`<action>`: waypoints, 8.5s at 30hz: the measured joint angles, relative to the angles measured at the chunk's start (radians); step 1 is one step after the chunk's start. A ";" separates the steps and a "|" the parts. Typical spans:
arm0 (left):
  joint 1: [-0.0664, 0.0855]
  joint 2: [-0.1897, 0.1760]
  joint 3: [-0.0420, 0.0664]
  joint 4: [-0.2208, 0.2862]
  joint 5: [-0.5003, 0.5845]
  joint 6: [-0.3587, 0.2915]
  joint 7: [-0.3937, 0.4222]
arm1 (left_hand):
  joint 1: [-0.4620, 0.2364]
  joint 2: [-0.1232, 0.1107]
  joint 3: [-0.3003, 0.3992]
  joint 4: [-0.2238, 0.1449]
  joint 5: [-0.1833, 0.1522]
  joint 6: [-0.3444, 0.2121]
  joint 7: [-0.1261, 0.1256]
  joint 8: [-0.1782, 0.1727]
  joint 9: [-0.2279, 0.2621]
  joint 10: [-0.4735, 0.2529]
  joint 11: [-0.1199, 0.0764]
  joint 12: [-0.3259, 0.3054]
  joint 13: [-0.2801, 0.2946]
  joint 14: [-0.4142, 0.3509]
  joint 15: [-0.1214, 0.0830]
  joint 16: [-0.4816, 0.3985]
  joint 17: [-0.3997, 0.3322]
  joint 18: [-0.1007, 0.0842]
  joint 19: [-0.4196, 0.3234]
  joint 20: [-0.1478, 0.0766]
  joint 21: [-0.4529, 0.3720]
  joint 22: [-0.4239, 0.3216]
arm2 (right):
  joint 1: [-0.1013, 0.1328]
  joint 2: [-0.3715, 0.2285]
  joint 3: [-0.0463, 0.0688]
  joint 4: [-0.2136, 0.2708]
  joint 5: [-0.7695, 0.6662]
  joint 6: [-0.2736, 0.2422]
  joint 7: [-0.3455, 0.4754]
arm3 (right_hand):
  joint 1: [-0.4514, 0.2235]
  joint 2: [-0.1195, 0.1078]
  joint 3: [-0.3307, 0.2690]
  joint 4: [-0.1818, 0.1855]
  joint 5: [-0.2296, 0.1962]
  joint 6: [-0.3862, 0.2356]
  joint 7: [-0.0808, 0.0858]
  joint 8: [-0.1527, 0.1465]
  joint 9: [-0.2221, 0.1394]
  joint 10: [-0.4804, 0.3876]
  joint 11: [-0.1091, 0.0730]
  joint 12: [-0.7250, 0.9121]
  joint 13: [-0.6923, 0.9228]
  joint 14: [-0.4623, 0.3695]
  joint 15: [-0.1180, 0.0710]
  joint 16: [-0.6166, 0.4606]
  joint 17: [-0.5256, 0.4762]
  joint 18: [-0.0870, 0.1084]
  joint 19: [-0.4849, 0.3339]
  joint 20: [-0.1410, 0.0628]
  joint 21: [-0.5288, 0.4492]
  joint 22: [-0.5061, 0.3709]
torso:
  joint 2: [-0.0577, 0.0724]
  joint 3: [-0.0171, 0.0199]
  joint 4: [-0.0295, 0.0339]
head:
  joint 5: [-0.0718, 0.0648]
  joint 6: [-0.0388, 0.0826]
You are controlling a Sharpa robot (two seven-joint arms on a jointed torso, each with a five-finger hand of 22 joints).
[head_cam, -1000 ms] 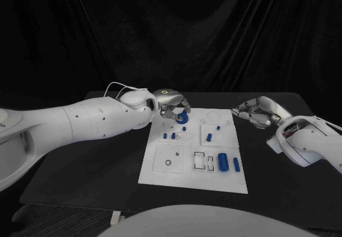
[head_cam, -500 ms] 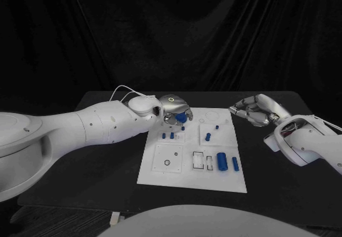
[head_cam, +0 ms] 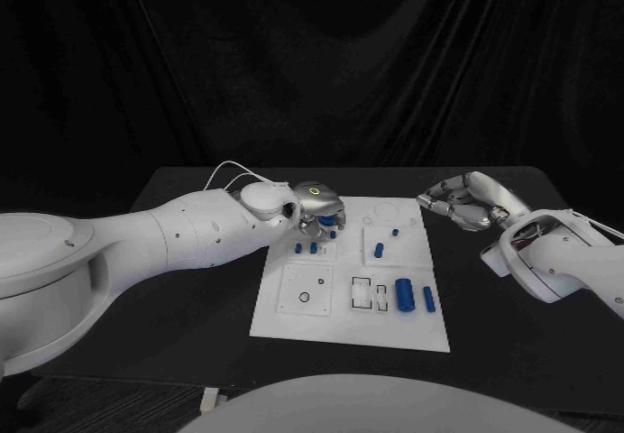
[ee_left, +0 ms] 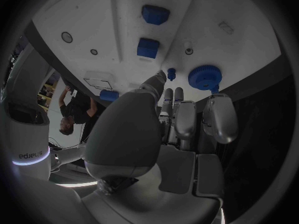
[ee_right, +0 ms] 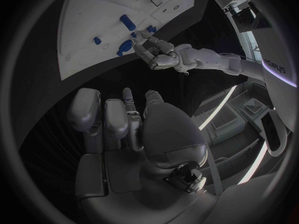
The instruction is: Assemble the parts on the task board
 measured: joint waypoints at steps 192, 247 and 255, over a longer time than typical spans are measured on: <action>-0.010 -0.085 0.002 0.024 -0.016 0.046 -0.032 | -0.031 0.031 0.147 -0.078 -0.054 0.093 0.002 -0.008 -0.062 0.217 -0.007 -0.112 -0.064 -0.013 -0.002 -0.019 -0.110 0.000 -0.011 -0.004 -0.098 0.000 | -0.020 0.028 0.000 -0.040 0.016 0.094 -0.023 | 0.018 0.000 0.003 -0.003 0.015 0.000 0.000 0.000 -0.003 0.003 0.004 -0.006 0.036 -0.003 0.003 0.000 -0.005 0.000 -0.004 0.004 0.000 0.000 | -0.001 0.0002 0.0001 | 0.004 0.000; 0.006 -0.514 -0.001 0.420 1.460 0.254 0.392 | -0.353 0.222 -0.397 0.115 0.029 -0.883 -0.161 -0.057 -0.275 -0.890 -0.161 -0.237 -0.241 -1.363 0.054 -1.320 -1.088 0.064 -1.381 0.005 -1.223 -1.306 | 0.168 0.156 0.000 -0.135 -0.812 0.182 -0.044 | 0.175 -0.325 0.400 -0.032 -0.437 -0.027 -0.144 -0.179 -0.070 -0.565 0.036 -1.329 -1.318 -0.001 -0.010 0.053 0.075 0.000 -0.002 0.005 0.041 0.000 | -0.004 -0.0072 0.0084 | 0.047 0.000; -0.008 -0.536 -0.002 0.476 1.557 0.260 0.422 | -0.332 0.243 -0.420 0.114 0.067 -0.935 -0.188 -0.065 -0.283 -0.893 -0.164 -0.237 -0.241 -1.362 0.042 -1.320 -1.088 0.064 -1.383 -0.019 -1.223 -1.307 | 0.132 0.182 0.000 -0.192 -0.899 0.222 -0.036 | 0.179 -0.329 0.417 -0.035 -0.434 -0.003 -0.103 -0.174 -0.065 -0.558 0.044 -1.329 -1.331 -0.002 -0.009 0.050 0.075 0.000 -0.002 0.005 0.038 0.000 | 0.000 -0.0099 0.0121 | 0.036 0.000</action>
